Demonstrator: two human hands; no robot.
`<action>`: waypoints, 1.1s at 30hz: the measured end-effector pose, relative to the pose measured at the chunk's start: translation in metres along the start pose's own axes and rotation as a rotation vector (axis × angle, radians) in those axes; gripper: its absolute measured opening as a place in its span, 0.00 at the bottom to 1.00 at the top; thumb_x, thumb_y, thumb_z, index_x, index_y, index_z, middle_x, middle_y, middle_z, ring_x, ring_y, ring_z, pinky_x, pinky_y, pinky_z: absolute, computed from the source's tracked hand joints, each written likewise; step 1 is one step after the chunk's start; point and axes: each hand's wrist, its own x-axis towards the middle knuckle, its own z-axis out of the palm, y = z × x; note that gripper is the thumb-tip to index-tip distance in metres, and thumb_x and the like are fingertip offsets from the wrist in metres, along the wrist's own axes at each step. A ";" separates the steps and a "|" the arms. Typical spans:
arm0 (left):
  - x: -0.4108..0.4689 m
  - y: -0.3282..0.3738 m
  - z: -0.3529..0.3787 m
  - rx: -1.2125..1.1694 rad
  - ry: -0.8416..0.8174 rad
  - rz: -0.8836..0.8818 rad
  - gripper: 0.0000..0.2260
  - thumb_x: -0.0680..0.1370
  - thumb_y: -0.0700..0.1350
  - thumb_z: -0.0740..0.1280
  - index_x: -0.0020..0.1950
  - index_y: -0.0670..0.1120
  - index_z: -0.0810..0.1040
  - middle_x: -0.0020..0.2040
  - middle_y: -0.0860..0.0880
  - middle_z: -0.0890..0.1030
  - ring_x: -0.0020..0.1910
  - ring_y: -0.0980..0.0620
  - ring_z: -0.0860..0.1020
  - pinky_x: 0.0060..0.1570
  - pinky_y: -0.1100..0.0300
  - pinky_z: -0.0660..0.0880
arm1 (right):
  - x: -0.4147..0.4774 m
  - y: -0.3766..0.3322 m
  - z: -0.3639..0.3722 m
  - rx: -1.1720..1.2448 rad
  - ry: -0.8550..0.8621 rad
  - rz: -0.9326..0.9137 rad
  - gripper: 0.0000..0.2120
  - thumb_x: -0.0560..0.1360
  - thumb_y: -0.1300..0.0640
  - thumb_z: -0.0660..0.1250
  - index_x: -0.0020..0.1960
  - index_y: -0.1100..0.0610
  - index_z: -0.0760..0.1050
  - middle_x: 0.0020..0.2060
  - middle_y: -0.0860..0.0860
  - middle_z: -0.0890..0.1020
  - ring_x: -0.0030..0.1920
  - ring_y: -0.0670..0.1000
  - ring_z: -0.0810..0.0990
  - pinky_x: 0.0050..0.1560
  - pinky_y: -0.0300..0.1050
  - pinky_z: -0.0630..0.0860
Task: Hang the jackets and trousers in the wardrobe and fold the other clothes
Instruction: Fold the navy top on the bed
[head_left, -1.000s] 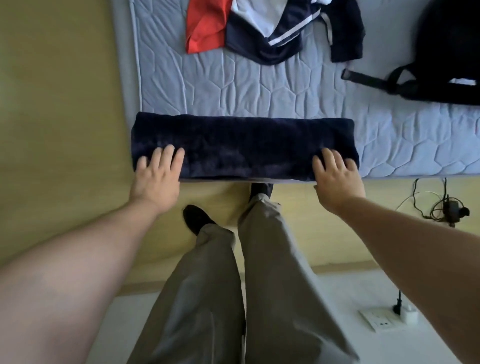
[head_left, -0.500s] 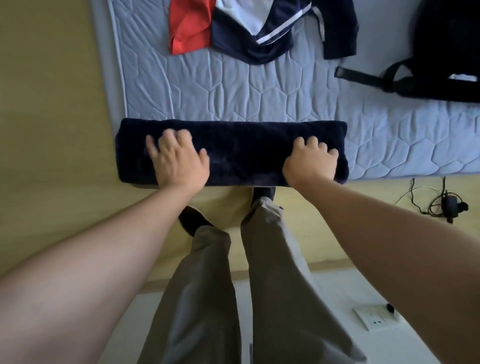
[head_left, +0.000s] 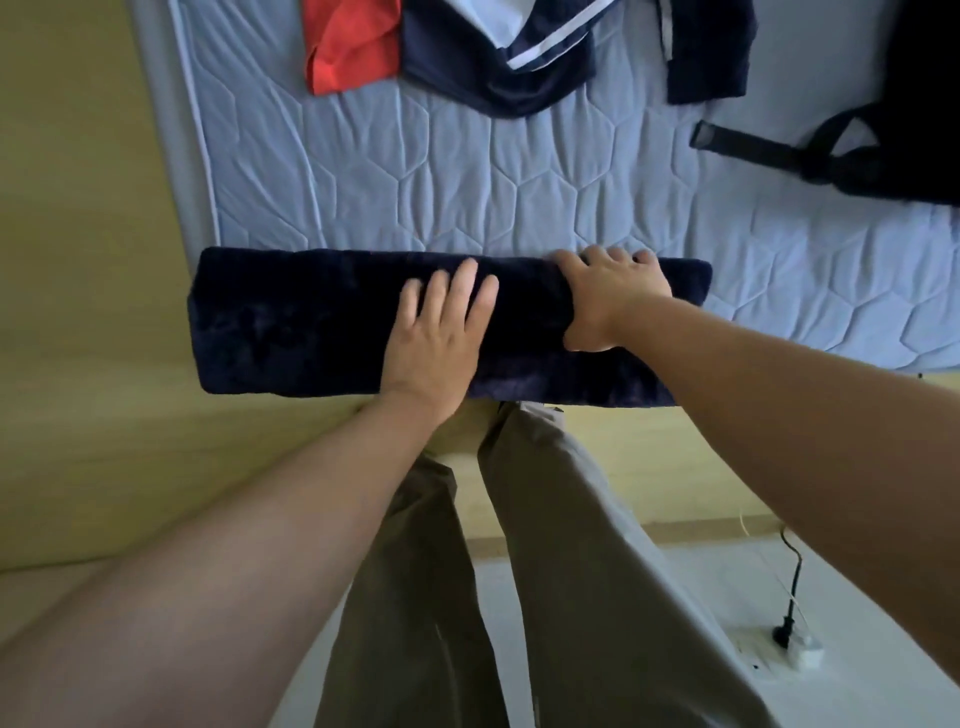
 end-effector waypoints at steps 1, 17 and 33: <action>-0.004 0.008 -0.002 -0.052 0.013 0.015 0.32 0.74 0.41 0.67 0.76 0.46 0.58 0.74 0.41 0.64 0.65 0.42 0.70 0.66 0.45 0.68 | 0.000 0.011 -0.006 0.001 -0.046 0.020 0.48 0.61 0.35 0.73 0.76 0.44 0.58 0.71 0.54 0.70 0.71 0.61 0.68 0.71 0.65 0.62; 0.023 0.028 -0.005 -0.493 -0.321 -0.501 0.20 0.71 0.35 0.72 0.55 0.48 0.67 0.54 0.46 0.74 0.44 0.47 0.75 0.40 0.53 0.76 | -0.039 0.115 0.067 1.642 -0.325 0.344 0.52 0.49 0.35 0.85 0.69 0.50 0.74 0.62 0.46 0.81 0.62 0.50 0.79 0.59 0.49 0.77; 0.059 0.038 -0.030 -0.999 -0.189 -0.666 0.06 0.75 0.41 0.60 0.46 0.52 0.72 0.42 0.51 0.79 0.40 0.51 0.79 0.32 0.61 0.76 | -0.106 0.083 -0.018 1.775 0.404 0.172 0.16 0.66 0.58 0.80 0.51 0.50 0.81 0.44 0.47 0.88 0.47 0.49 0.87 0.52 0.54 0.84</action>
